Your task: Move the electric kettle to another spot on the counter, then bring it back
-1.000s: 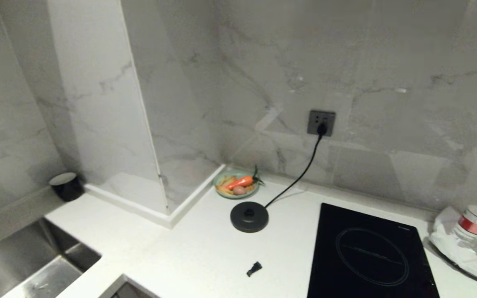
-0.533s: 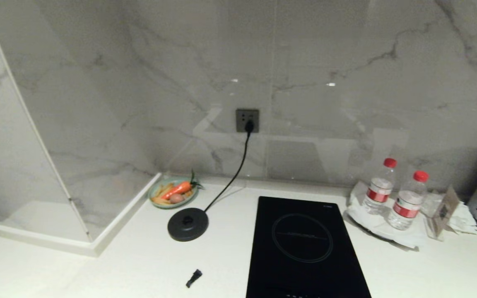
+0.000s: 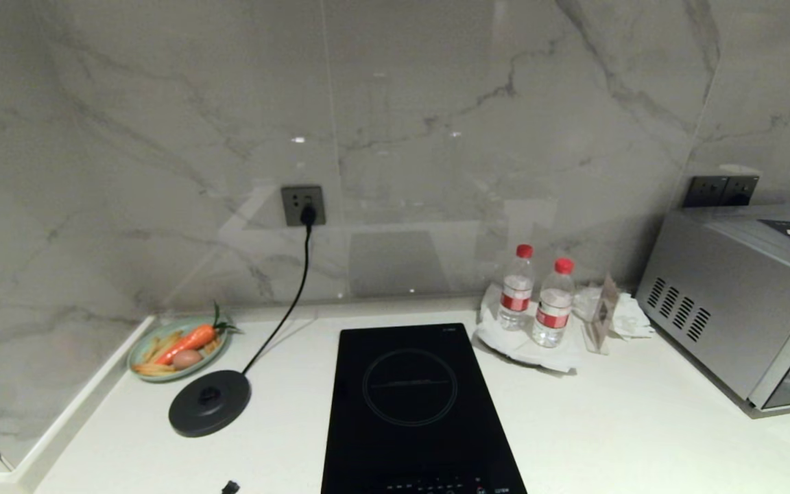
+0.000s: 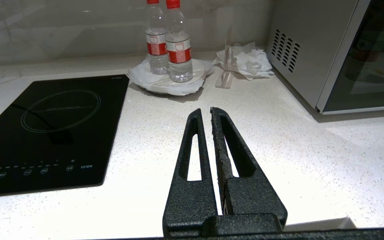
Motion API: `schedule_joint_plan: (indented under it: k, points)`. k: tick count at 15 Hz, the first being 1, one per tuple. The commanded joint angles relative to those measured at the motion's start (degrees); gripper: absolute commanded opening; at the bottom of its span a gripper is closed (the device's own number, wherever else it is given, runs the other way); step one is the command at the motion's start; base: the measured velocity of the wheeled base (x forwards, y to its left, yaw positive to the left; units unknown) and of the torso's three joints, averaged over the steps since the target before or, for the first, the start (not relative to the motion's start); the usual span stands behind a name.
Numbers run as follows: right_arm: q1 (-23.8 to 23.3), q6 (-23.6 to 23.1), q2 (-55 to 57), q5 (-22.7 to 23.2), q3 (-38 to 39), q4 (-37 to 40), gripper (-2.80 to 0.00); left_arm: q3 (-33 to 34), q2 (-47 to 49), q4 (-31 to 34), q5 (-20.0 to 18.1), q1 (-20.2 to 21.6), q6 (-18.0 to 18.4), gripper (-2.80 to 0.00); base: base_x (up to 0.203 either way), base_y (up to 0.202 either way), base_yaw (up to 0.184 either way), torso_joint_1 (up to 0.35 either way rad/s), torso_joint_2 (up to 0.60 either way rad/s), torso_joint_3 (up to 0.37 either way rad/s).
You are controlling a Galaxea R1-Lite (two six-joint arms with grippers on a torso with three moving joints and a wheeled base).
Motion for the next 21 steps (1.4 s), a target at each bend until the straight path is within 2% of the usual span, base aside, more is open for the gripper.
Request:
schedule_joint_plan:
  k: [1, 10, 21]
  points:
    - [0.0, -0.04, 0.0, 0.02, 0.0, 0.0, -2.8, 0.0, 0.11, -0.06, 0.0, 0.02, -0.11, -2.8, 0.0, 0.0, 0.0, 0.0, 0.0, 0.0]
    - [0.0, -0.04, 0.0, 0.02, 0.0, 0.0, -2.8, 0.0, 0.07, -0.06, 0.09, 0.02, -0.72, -2.8, 0.0, 0.0, 0.0, 0.0, 0.0, 0.0]
    - [0.0, 0.14, 0.08, -0.07, 0.0, 0.0, -2.8, 0.0, 0.11, -0.06, 0.09, 0.02, -0.78, -2.8, 0.0, 0.0, 0.0, -0.119, 0.29, 0.165]
